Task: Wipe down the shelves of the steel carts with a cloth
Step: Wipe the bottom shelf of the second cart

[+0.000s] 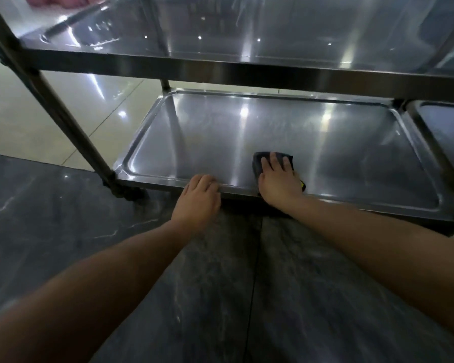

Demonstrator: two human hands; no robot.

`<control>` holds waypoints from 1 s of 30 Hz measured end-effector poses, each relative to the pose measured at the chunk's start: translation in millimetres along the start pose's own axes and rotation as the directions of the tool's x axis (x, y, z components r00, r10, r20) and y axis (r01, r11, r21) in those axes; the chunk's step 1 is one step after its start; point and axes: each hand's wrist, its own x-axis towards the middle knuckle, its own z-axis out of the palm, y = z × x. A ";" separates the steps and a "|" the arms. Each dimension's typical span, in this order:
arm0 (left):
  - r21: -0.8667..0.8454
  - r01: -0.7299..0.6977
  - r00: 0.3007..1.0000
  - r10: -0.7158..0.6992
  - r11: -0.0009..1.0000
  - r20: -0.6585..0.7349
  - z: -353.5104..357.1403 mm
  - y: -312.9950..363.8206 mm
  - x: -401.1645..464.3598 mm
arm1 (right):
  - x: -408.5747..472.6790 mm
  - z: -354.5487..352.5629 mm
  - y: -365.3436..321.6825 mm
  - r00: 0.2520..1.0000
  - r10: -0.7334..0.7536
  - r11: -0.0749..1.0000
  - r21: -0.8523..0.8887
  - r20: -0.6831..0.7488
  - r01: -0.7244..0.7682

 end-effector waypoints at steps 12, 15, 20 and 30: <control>-0.153 -0.055 0.993 0.038 0.987 -0.110 26.0 -13.3 -9.0 | -0.8 7.5 -51.2 1.000 0.017 0.998 -0.054 0.012 -0.017; -0.112 -0.079 0.988 0.063 0.991 -0.138 31.2 -13.1 -8.5 | -0.3 7.1 -51.4 1.000 0.017 0.997 -0.076 -0.012 -0.018; -0.053 -0.136 0.981 0.127 0.989 -0.147 34.8 -24.0 -3.4 | 24.3 6.0 -48.7 0.999 0.005 0.996 -0.086 -0.037 -0.008; 0.080 -0.234 0.956 0.245 0.969 -0.165 24.2 -51.6 -25.6 | 97.3 -10.7 -50.0 0.993 0.116 0.993 -0.019 0.005 -0.115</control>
